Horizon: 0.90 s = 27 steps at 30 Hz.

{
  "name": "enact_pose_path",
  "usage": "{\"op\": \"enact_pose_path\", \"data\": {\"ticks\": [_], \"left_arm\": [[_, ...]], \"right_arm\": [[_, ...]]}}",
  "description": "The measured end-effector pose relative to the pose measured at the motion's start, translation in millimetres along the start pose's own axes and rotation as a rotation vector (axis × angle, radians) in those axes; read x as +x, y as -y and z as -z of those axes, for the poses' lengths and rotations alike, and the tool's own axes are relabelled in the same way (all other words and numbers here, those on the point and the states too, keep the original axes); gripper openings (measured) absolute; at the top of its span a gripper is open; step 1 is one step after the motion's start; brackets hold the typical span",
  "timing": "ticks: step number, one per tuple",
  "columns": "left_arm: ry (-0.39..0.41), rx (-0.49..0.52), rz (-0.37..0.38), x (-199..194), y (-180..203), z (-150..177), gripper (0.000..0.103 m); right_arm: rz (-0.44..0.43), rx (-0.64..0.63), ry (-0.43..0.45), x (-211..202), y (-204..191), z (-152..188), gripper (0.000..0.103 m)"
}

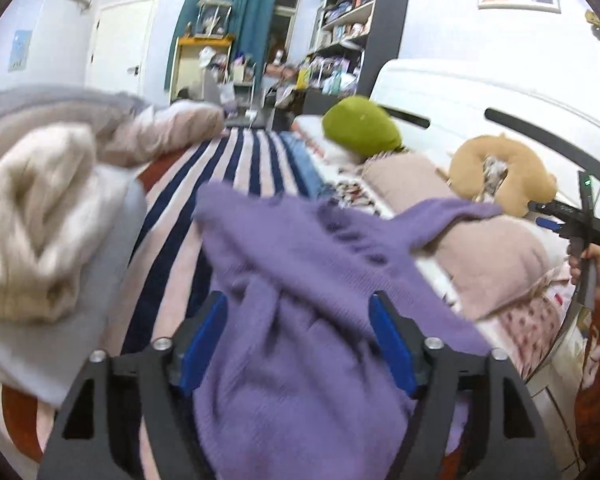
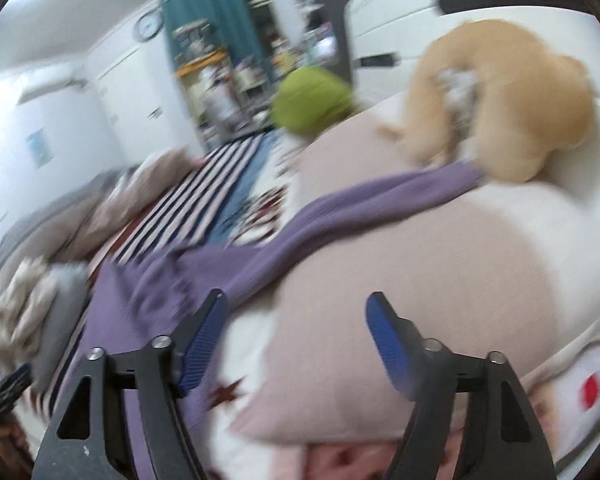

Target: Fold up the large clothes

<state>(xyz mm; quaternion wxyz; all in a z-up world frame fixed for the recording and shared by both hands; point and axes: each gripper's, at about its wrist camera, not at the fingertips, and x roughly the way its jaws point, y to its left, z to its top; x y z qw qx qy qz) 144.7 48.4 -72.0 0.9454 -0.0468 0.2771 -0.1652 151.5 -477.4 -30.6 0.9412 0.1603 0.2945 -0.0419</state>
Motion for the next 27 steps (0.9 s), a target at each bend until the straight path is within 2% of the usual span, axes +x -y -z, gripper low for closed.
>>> {"op": "enact_pose_path", "data": {"ticks": [1,4,7,10,13,16,20,22,23,25,27], "left_arm": [[0.018,0.008,0.001,-0.8,5.6,-6.4,0.077],[0.043,0.024,-0.009,0.3,17.8,-17.8,0.081],[0.039,0.023,-0.026,11.1,22.2,-26.9,0.084],[0.04,0.013,-0.036,19.4,26.4,-35.3,0.084],[0.052,0.027,-0.031,23.7,31.8,-43.8,0.088],[0.053,0.044,-0.03,26.6,33.1,-49.0,0.088],[0.058,0.034,-0.034,26.8,22.7,-52.0,0.088],[0.062,0.023,-0.039,26.1,14.9,-52.3,0.088],[0.063,0.017,-0.041,26.3,11.6,-52.7,0.088],[0.065,-0.001,-0.042,28.2,2.2,-53.1,0.088],[0.068,-0.013,-0.046,29.9,-2.7,-53.1,0.088]], "right_arm": [[0.026,0.016,0.009,0.8,14.3,-10.2,0.075],[0.087,0.046,-0.003,15.9,50.3,-35.8,0.088],[0.108,0.083,-0.082,49.2,78.0,-48.5,0.088],[0.102,0.108,-0.15,83.8,90.0,-47.3,0.088],[0.088,0.08,-0.161,103.4,80.3,-45.2,0.09],[0.036,0.067,-0.201,124.6,61.6,-46.5,0.09],[0.139,0.068,-0.248,159.0,50.4,-50.3,0.09],[0.157,0.084,-0.255,169.6,47.9,-53.9,0.091],[0.153,0.085,-0.268,176.0,45.1,-55.6,0.091],[0.085,0.093,-0.316,192.1,38.2,-58.6,0.091],[0.086,0.106,-0.332,203.7,35.9,-61.7,0.09]]}}
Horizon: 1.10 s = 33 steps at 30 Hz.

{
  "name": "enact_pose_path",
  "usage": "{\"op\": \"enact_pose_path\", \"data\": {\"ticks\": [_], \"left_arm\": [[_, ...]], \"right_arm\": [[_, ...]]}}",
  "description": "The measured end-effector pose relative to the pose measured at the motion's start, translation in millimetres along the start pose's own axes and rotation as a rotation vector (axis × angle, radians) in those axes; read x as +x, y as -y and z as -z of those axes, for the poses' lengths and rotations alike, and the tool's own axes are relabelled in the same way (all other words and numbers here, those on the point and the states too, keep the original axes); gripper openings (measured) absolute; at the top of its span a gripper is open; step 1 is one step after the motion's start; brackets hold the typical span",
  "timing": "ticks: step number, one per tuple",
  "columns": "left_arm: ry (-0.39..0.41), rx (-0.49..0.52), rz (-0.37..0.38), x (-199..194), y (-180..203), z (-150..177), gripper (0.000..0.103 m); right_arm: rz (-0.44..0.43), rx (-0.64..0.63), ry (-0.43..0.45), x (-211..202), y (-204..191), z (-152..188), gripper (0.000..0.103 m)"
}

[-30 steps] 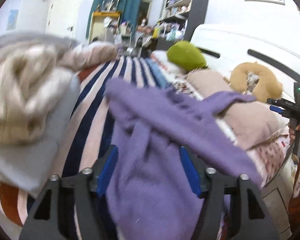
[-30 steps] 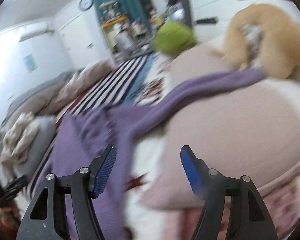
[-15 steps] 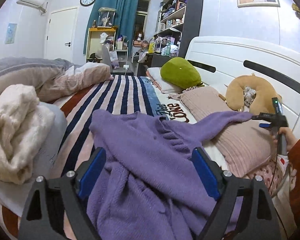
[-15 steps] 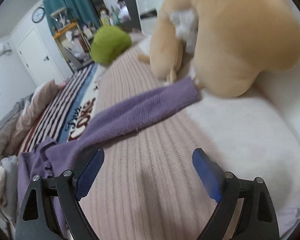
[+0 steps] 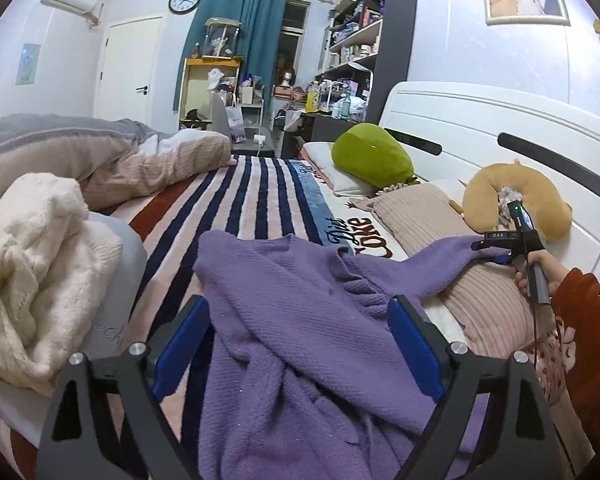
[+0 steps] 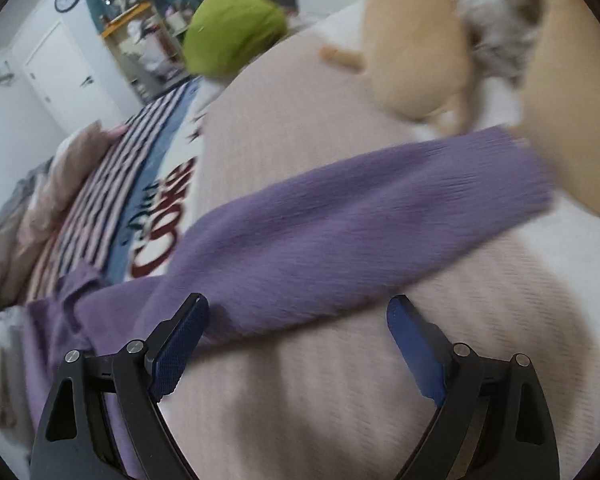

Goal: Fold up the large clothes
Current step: 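Grasp the sleeve cuff with the right gripper and fold it across the body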

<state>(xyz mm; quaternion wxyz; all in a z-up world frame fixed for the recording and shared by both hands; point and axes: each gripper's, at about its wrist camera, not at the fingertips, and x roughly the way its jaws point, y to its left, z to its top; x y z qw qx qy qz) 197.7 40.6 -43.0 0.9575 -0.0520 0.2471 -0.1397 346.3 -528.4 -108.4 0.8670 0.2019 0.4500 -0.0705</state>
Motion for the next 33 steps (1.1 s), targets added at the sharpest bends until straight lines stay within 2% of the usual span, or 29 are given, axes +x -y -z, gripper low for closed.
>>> {"op": "enact_pose_path", "data": {"ticks": [3,4,5,6,7,8,11,15,21,24,27,30,33], "left_arm": [[0.003,-0.019,-0.009,1.5,-7.0,1.9,0.088],[0.002,-0.023,-0.01,1.9,-9.0,2.9,0.088],[0.001,-0.024,-0.014,2.3,-10.7,3.8,0.088],[0.001,-0.024,-0.017,2.4,-11.6,4.4,0.088],[0.001,-0.025,-0.02,2.4,-12.4,4.9,0.088],[0.002,-0.027,-0.02,2.4,-13.7,5.2,0.088],[0.005,-0.04,-0.015,2.3,-16.4,5.3,0.088],[0.017,-0.042,-0.01,-1.2,-15.8,4.7,0.088],[0.039,-0.039,-0.009,-14.4,-15.6,7.3,0.088],[0.046,-0.041,-0.016,-21.8,-17.3,9.8,0.088],[0.054,-0.044,-0.027,-29.8,-19.9,12.2,0.088],[0.06,-0.049,-0.042,-37.8,-23.9,15.8,0.088],[0.063,-0.066,-0.056,-44.9,-31.7,20.9,0.088]], "right_arm": [[0.054,0.056,0.015,10.4,-0.6,-6.9,0.079],[0.097,0.083,0.024,13.3,0.3,-8.9,0.062],[0.117,0.095,0.029,14.9,1.0,-10.3,0.04],[0.129,0.104,0.034,16.4,1.1,-10.5,0.028],[0.125,0.111,0.047,16.2,1.5,-11.9,0.011],[0.117,0.111,0.061,13.9,1.1,-11.3,0.008],[0.103,0.061,0.175,-8.2,-9.8,-9.3,0.006],[0.014,-0.038,0.287,-40.8,-38.2,-8.6,0.005],[-0.214,-0.212,0.418,-106.1,-111.4,11.9,0.005],[-0.318,-0.322,0.437,-124.3,-155.8,31.3,0.005],[-0.44,-0.439,0.426,-136.5,-208.5,65.5,0.005],[-0.536,-0.532,0.39,-135.5,-249.3,100.1,0.005],[-0.632,-0.636,0.31,-121.7,-292.4,145.4,0.005]]}}
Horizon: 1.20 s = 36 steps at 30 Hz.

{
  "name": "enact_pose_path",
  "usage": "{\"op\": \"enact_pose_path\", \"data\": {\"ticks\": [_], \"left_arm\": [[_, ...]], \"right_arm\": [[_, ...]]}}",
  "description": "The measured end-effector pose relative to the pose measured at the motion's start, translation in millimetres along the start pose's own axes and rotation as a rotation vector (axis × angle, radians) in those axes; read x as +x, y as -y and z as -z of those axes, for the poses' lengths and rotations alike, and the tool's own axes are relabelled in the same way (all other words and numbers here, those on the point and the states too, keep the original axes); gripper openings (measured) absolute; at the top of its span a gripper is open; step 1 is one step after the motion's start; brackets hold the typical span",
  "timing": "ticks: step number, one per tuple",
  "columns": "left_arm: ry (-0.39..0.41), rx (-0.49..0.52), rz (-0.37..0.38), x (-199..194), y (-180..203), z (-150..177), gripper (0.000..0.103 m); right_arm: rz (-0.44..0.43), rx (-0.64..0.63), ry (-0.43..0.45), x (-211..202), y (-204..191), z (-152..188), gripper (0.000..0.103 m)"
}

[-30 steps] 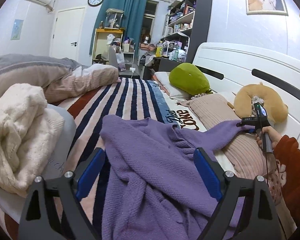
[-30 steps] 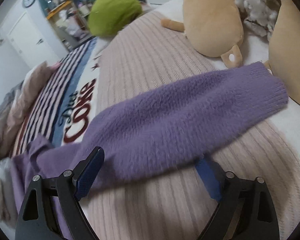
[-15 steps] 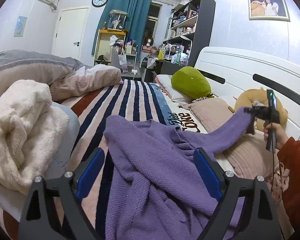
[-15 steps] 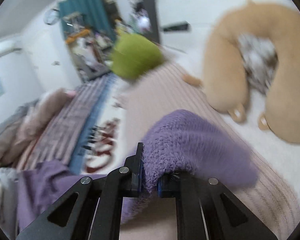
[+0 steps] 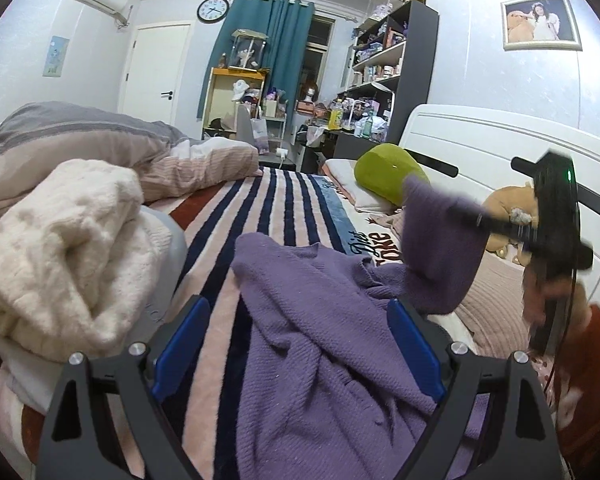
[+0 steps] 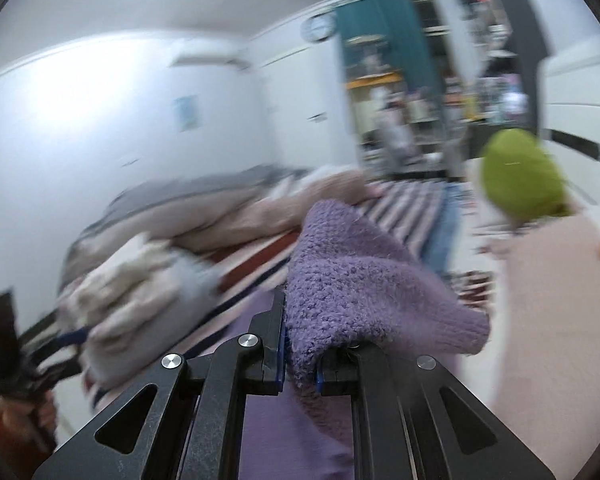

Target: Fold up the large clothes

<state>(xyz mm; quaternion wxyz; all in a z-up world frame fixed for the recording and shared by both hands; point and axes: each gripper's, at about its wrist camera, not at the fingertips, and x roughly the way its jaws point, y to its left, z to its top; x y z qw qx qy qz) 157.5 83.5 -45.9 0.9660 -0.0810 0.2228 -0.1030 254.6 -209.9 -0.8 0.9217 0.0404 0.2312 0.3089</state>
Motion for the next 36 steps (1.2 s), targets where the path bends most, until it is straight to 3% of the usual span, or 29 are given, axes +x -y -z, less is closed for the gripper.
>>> {"op": "enact_pose_path", "data": {"ticks": [5,9,13,18,20,25,31,34,36], "left_arm": [[-0.007,-0.013,-0.017,-7.8,-10.4,8.8,0.088],[-0.025,-0.022,-0.02,-7.2,-14.6,15.0,0.088],[-0.047,-0.013,-0.019,-2.9,-12.7,20.9,0.088],[-0.054,0.004,-0.005,-1.7,-5.6,23.1,0.088],[-0.051,0.0,0.003,-2.4,-5.3,22.7,0.088],[-0.043,-0.012,0.014,-2.7,-6.3,19.9,0.088],[-0.036,-0.02,0.019,-9.1,-9.5,19.4,0.088],[-0.031,-0.013,0.003,-15.7,-13.9,20.0,0.088],[-0.029,-0.013,-0.007,-19.3,-19.0,21.0,0.088]], "right_arm": [[-0.14,-0.044,-0.181,57.5,-55.8,58.6,0.005],[-0.164,-0.095,-0.332,93.3,-79.5,105.7,0.005],[-0.165,-0.069,-0.42,106.3,-81.6,134.1,0.013],[-0.177,-0.026,-0.401,75.6,-77.1,135.8,0.032],[-0.164,-0.023,-0.367,52.7,-71.7,131.2,0.044],[-0.092,0.039,-0.272,22.8,-50.5,115.2,0.062],[-0.061,0.162,-0.274,54.1,-21.5,106.5,0.063],[-0.05,0.226,-0.33,89.5,-13.5,109.9,0.063],[-0.053,0.235,-0.331,99.2,-15.1,112.3,0.049]]}}
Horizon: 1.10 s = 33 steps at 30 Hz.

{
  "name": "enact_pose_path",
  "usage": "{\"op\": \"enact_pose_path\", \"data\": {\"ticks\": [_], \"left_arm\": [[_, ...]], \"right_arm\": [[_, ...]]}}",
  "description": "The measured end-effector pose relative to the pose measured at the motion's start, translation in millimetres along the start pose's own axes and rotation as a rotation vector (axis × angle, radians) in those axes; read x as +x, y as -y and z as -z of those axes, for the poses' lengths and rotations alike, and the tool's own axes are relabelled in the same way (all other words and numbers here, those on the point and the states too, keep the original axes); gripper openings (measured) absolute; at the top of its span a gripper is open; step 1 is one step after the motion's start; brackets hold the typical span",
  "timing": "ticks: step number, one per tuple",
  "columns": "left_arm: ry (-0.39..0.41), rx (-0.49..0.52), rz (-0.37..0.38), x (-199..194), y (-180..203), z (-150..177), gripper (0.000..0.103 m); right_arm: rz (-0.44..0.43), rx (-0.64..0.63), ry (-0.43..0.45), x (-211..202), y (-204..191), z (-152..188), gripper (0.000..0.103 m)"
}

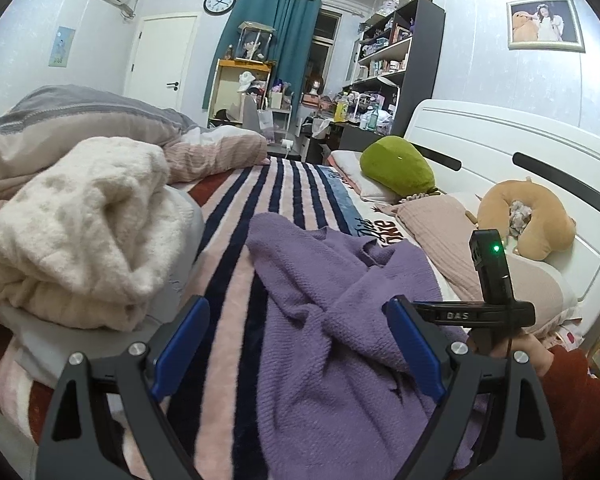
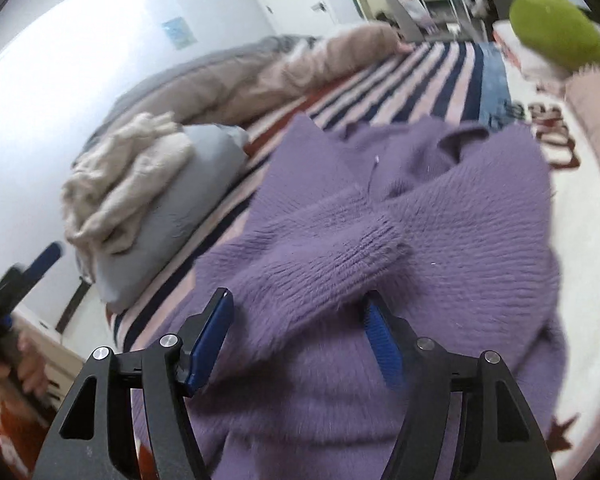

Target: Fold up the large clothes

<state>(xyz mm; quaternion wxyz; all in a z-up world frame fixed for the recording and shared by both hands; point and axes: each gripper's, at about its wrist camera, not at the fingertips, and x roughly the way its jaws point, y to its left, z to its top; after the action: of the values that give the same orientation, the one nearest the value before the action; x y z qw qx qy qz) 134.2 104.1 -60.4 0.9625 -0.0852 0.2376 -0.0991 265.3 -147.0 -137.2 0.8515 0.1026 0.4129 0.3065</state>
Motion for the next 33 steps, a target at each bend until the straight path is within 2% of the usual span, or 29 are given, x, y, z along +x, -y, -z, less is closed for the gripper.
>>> {"op": "enact_pose_path", "data": {"ticks": [1,2,4,6,10,13,15,17,19,21,25,28,30,32,33], "left_arm": [[0.001,-0.004,-0.005,-0.9,-3.0,0.6,0.088],[0.001,-0.011,-0.01,-1.2,-6.3,0.9,0.088],[0.001,-0.025,-0.016,-1.5,-10.9,1.6,0.088],[0.003,-0.036,-0.021,-1.4,-13.0,2.2,0.088],[0.005,-0.044,-0.029,-1.5,-14.6,3.8,0.088],[-0.002,-0.041,-0.036,-1.9,-14.7,7.5,0.088],[-0.008,-0.042,-0.038,-2.6,-14.6,10.7,0.088],[-0.014,-0.04,-0.04,-3.9,-15.6,13.9,0.088],[-0.024,-0.037,-0.041,-3.3,-15.3,18.2,0.088],[-0.04,-0.035,-0.029,0.0,-14.0,22.7,0.088],[-0.084,-0.004,0.031,17.5,-3.3,30.3,0.088],[-0.15,0.019,0.073,46.1,7.2,41.8,0.088],[-0.189,0.037,0.098,67.7,14.1,49.2,0.08],[-0.253,0.05,0.114,96.3,21.2,57.9,0.066],[-0.273,0.049,0.122,104.8,23.2,60.8,0.063]], "right_arm": [[-0.014,-0.009,0.007,2.4,-3.9,0.1,0.023],[-0.027,-0.022,0.017,2.6,-10.4,0.5,0.009],[-0.049,-0.08,0.064,-4.3,-28.6,3.4,0.006],[-0.095,-0.135,0.071,-8.7,-47.2,6.5,0.005],[-0.215,-0.254,0.005,-6.2,-90.5,27.1,0.005],[-0.266,-0.304,-0.115,12.6,-115.6,54.9,0.011],[-0.257,-0.323,-0.159,22.3,-122.5,70.8,0.022],[-0.249,-0.331,-0.201,28.8,-124.6,86.9,0.038],[-0.247,-0.328,-0.217,24.8,-122.7,96.5,0.042],[-0.255,-0.327,-0.199,10.9,-121.6,101.0,0.045],[-0.229,-0.316,-0.104,-34.4,-110.5,102.6,0.058],[-0.168,-0.276,-0.025,-70.0,-88.7,100.6,0.059],[-0.12,-0.245,0.031,-92.1,-70.9,99.6,0.059],[-0.063,-0.191,0.08,-112.4,-48.6,100.4,0.059],[-0.049,-0.172,0.089,-118.7,-42.2,100.8,0.059]]}}
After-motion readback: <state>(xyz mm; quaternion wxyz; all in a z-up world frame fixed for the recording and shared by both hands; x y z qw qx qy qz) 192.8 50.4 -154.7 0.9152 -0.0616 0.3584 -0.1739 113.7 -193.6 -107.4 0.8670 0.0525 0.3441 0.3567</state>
